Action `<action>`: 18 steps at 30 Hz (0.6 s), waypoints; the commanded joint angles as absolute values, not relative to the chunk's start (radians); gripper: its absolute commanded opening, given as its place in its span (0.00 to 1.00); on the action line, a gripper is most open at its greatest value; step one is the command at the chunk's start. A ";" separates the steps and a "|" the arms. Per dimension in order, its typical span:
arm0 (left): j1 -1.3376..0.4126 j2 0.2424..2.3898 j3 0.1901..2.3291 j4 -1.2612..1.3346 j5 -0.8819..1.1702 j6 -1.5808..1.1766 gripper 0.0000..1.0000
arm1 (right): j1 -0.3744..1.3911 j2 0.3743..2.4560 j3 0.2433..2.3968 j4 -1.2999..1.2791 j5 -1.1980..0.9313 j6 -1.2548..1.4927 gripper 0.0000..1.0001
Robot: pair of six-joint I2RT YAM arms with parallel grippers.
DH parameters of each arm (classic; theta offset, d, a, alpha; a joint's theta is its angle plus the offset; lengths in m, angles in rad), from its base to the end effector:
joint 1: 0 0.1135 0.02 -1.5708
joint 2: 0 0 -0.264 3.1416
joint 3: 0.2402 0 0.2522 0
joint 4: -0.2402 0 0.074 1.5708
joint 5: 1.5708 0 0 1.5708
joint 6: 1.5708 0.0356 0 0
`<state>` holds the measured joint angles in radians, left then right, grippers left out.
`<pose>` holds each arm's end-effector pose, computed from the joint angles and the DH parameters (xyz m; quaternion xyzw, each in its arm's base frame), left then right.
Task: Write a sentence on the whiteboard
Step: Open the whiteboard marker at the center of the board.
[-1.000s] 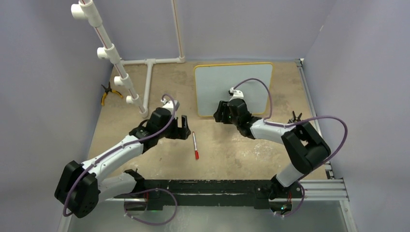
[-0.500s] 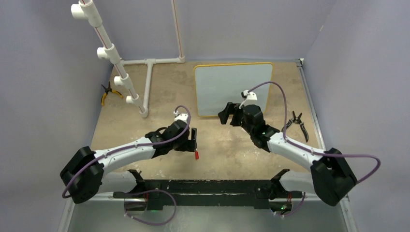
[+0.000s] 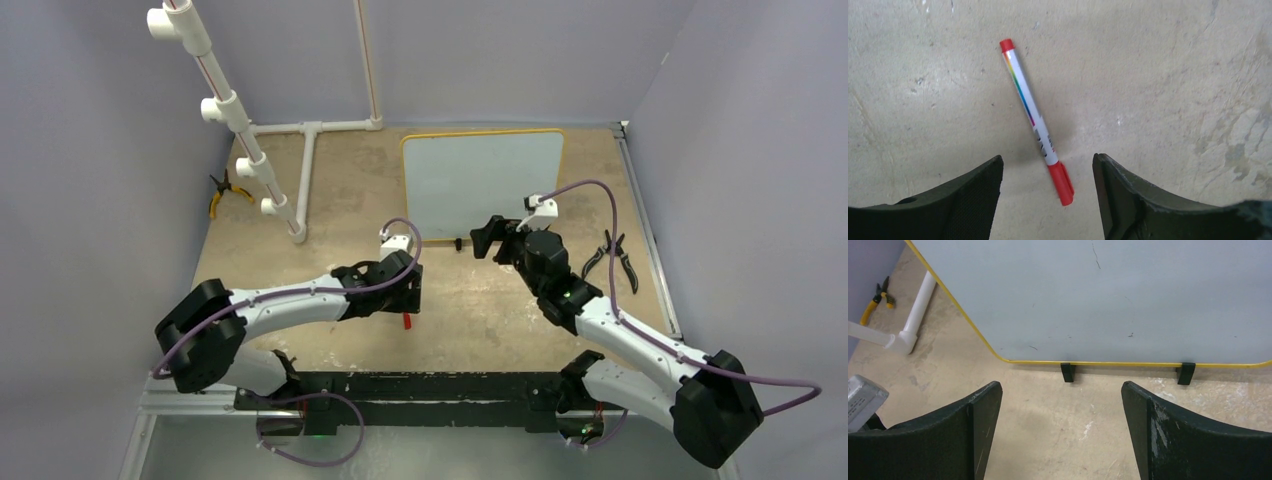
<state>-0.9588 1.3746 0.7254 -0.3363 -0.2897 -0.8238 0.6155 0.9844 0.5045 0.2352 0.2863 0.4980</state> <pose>0.1575 -0.2067 0.1820 0.0224 0.9481 -0.1352 0.2869 0.1886 0.1210 0.2473 0.0419 0.7839 0.2265 0.5766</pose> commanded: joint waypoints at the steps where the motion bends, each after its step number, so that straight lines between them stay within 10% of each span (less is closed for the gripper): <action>1: -0.975 1.446 0.834 -0.355 -0.350 -0.817 0.62 | 0.617 0.965 0.503 0.208 0.346 0.464 0.91; 18: -0.976 1.570 0.859 -0.375 -0.359 -0.763 0.27 | 0.618 0.967 0.497 0.232 0.362 0.479 0.90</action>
<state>-0.9714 1.5578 0.8272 -0.3660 -0.3420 -0.7933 0.6155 0.9680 0.4992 0.2020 0.3321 0.4850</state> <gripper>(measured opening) 0.317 0.907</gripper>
